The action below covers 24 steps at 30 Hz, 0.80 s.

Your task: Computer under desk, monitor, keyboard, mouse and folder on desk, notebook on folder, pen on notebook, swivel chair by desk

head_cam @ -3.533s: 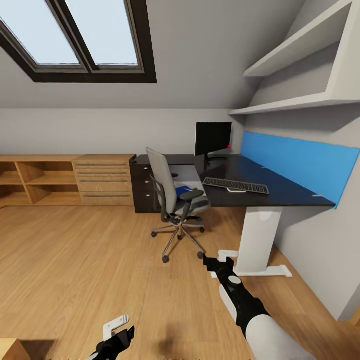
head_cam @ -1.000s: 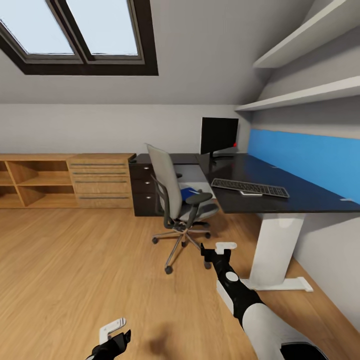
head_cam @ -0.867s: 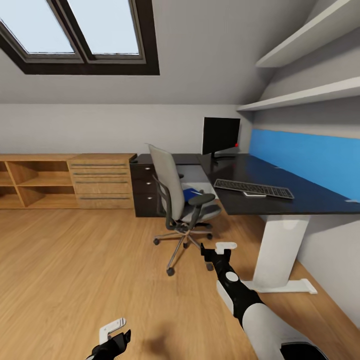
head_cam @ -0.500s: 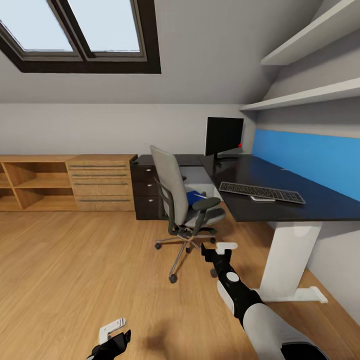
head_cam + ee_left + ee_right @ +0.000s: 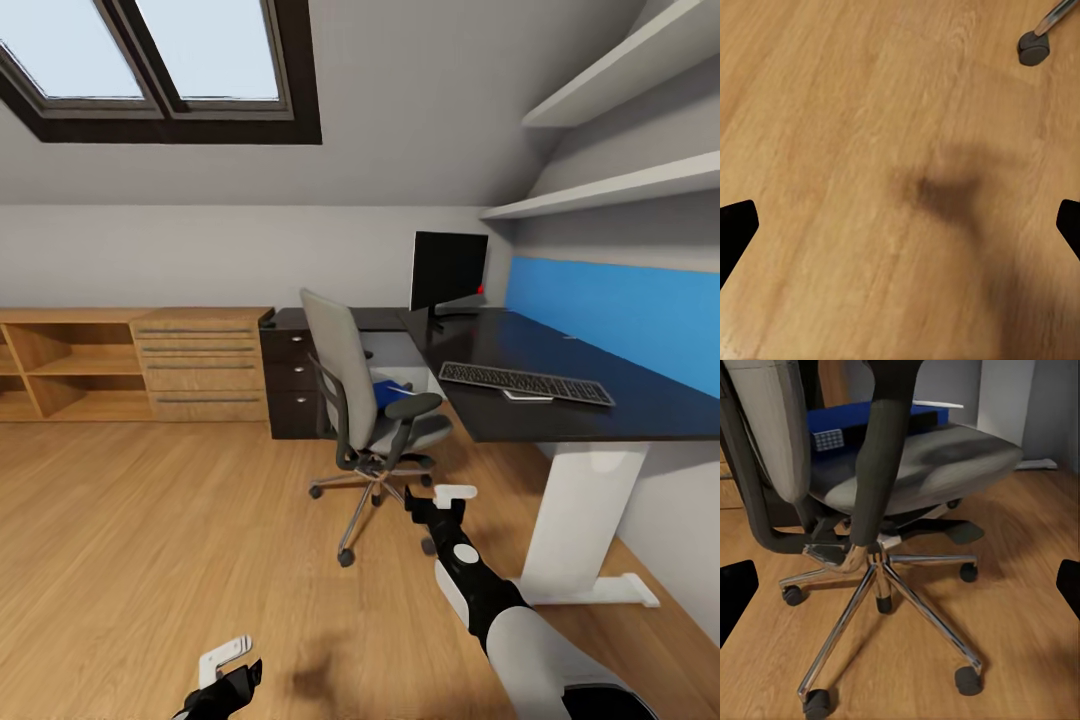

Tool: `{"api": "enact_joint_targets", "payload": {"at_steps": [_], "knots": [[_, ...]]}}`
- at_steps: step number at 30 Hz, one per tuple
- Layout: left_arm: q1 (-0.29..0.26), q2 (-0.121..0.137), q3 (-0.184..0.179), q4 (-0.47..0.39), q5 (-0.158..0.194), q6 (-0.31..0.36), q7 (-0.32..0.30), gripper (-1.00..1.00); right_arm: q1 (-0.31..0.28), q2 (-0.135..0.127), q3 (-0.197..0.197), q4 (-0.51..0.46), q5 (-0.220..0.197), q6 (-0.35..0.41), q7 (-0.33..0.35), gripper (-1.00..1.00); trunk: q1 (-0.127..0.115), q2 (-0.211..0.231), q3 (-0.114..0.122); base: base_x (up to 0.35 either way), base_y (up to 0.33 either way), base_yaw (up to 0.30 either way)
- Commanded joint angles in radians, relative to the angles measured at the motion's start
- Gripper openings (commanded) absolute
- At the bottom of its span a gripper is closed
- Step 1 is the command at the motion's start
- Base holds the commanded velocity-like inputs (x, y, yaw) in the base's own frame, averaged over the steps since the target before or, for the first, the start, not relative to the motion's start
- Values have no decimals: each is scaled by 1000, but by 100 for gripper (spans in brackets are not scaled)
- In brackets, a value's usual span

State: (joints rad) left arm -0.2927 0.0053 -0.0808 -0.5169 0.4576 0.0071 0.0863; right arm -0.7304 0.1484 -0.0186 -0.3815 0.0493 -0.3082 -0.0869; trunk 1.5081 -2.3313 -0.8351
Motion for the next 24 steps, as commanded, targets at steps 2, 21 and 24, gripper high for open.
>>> {"api": "enact_joint_targets", "payload": {"at_steps": [2,21,24], "knots": [[0,1,-7,-2,6,1,9,100,-1,0,-2,1,6,-3,-12,100,8,-15,-7,1,0,0],[0,0,-5,-2,7,1,10,100,-1,2,-3,21,4,-79,-75,100,80,-148,-67,0,0,0],[0,-1,-5,-2,7,2,10,100,-1,2,-3,24,4,-84,-104,100,92,-169,-76,0,0,0]]}}
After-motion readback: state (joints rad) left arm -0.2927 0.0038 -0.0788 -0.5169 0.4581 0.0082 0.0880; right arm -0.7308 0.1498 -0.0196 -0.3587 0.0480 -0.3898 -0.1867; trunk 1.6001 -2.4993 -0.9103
